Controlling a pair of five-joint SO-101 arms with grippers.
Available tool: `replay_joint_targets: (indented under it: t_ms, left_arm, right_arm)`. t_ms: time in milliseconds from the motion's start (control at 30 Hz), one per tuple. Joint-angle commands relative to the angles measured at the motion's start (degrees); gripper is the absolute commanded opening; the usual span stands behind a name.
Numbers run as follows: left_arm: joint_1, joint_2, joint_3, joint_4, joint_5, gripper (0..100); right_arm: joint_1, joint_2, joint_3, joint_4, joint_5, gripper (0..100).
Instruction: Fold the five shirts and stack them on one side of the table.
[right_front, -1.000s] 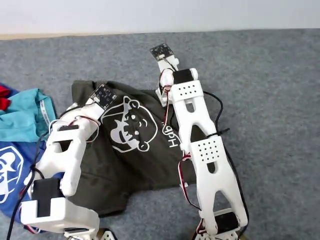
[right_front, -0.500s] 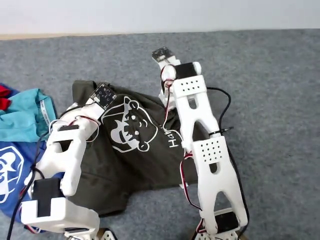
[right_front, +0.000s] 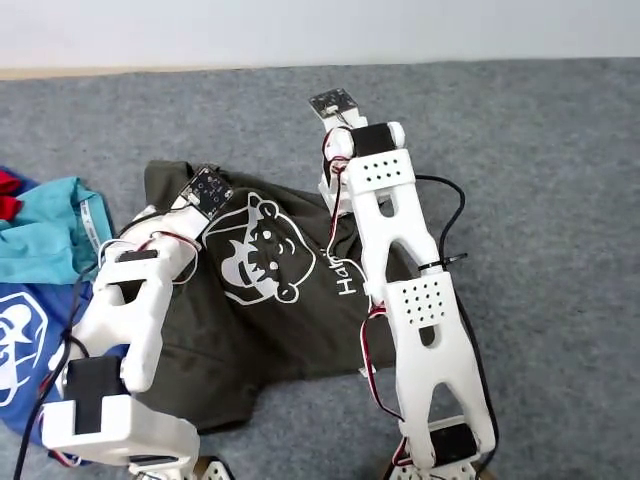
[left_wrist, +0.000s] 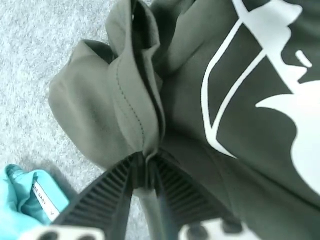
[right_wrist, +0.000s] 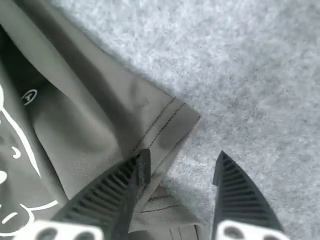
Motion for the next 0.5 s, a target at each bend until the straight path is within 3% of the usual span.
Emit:
replay_joint_targets:
  t_ms: [0,233,467]
  left_arm:
    - [0.4,-1.9,-0.3,-0.9,0.4,0]
    - [0.4,-2.0,0.4,-1.1,0.4,0]
    - [0.4,-2.0,0.4,-1.1,0.4,0]
  right_arm:
    - [0.7,-1.0,-1.0,-2.0,-0.6,22.4]
    - [0.3,2.4,-0.6,-9.6,-0.5,22.2]
    - [0.2,4.8,-0.9,-9.5,-0.2,13.0]
